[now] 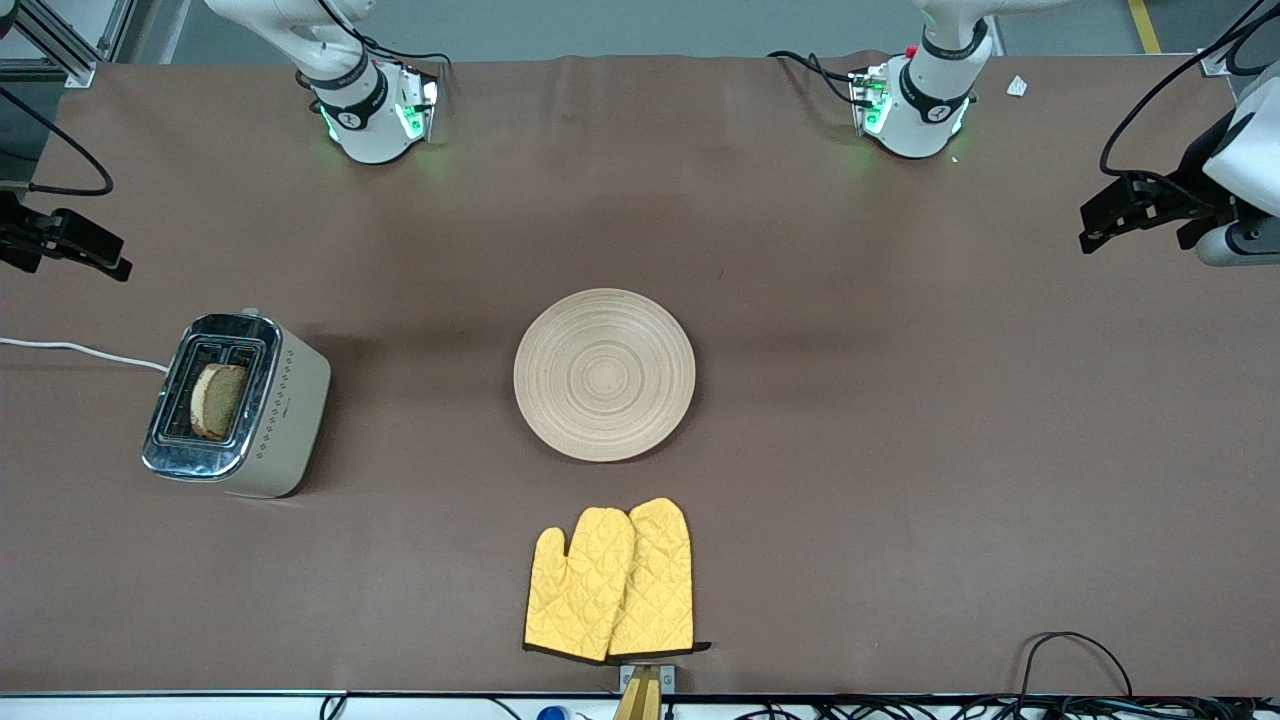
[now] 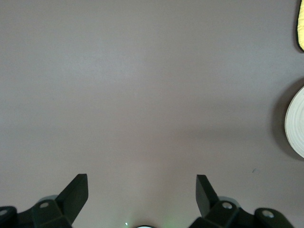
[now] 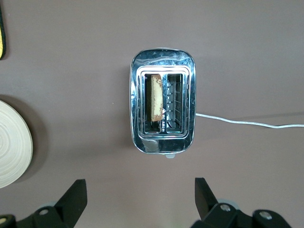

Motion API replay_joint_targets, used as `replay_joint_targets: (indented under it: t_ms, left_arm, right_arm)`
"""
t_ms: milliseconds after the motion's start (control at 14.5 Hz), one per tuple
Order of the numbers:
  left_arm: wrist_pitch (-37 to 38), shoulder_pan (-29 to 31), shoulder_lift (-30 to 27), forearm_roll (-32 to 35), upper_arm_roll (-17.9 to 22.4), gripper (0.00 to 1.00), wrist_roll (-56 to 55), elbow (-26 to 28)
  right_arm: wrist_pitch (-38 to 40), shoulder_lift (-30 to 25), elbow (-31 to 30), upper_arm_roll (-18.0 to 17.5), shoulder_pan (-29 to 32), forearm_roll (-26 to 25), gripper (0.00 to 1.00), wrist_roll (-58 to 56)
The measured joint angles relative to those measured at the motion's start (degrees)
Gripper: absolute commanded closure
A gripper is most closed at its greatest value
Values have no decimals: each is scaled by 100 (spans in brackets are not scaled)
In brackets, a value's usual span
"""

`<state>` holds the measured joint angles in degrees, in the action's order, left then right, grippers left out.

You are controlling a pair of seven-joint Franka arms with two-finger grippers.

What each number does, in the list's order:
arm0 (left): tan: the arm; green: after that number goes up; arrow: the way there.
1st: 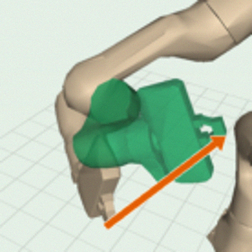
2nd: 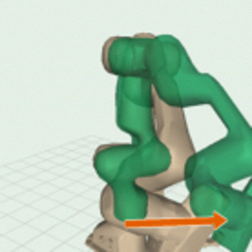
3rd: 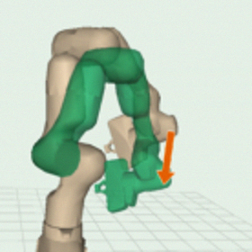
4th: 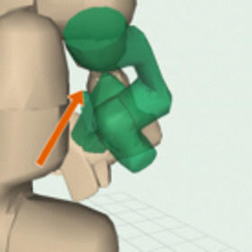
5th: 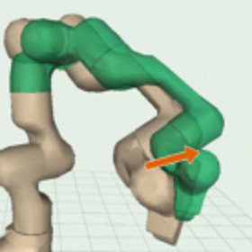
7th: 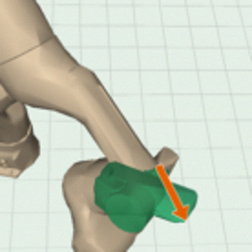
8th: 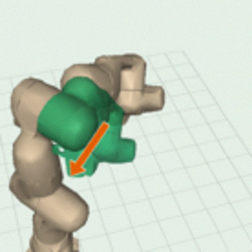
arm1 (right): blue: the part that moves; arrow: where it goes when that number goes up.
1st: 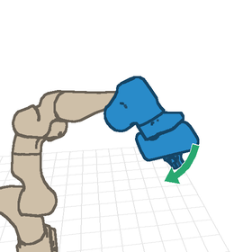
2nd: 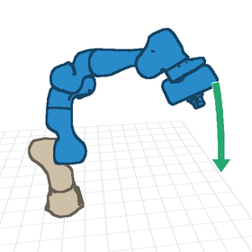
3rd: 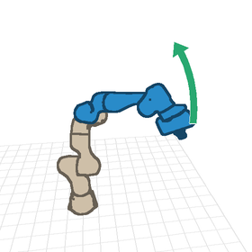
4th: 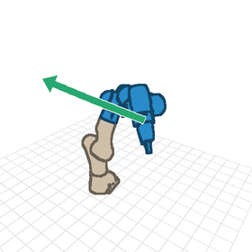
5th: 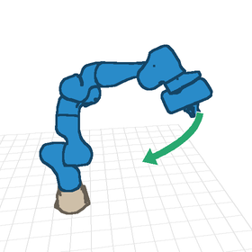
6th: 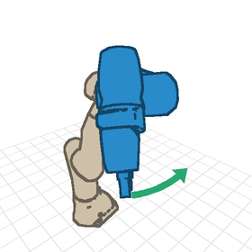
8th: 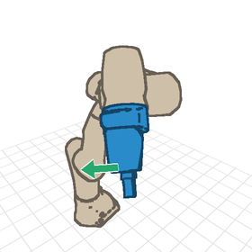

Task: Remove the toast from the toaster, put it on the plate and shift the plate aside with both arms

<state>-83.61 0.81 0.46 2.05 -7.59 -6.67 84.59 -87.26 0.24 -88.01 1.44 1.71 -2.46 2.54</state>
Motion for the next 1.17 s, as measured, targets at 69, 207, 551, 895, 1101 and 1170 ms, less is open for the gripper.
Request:
replay_joint_targets:
  t_ms: [69, 207, 551, 895, 1101, 1170]
  left_arm:
    - [0, 0, 0, 0, 0, 0, 0, 0]
    - [0, 0, 0, 0, 3, 0, 0, 0]
    - [0, 4, 0, 0, 25, 0, 0, 0]
    - [0, 9, 0, 0, 28, 0, 0, 0]
    - [0, 12, 0, 0, 34, 0, 3, 0]
    - [0, 13, 0, 0, 36, 0, 6, 0]
  right_arm:
    - [1, 0, -6, 2, 0, 0, 0, 4]
    - [4, 0, -10, 9, 1, -2, 0, 9]
    - [17, -2, -14, 12, 1, -2, 0, 12]
    - [41, -10, -15, 13, 1, -1, 0, 15]
    - [45, -12, -16, 13, 1, -1, 0, 17]
    - [45, -12, -16, 13, 1, -1, 0, 18]
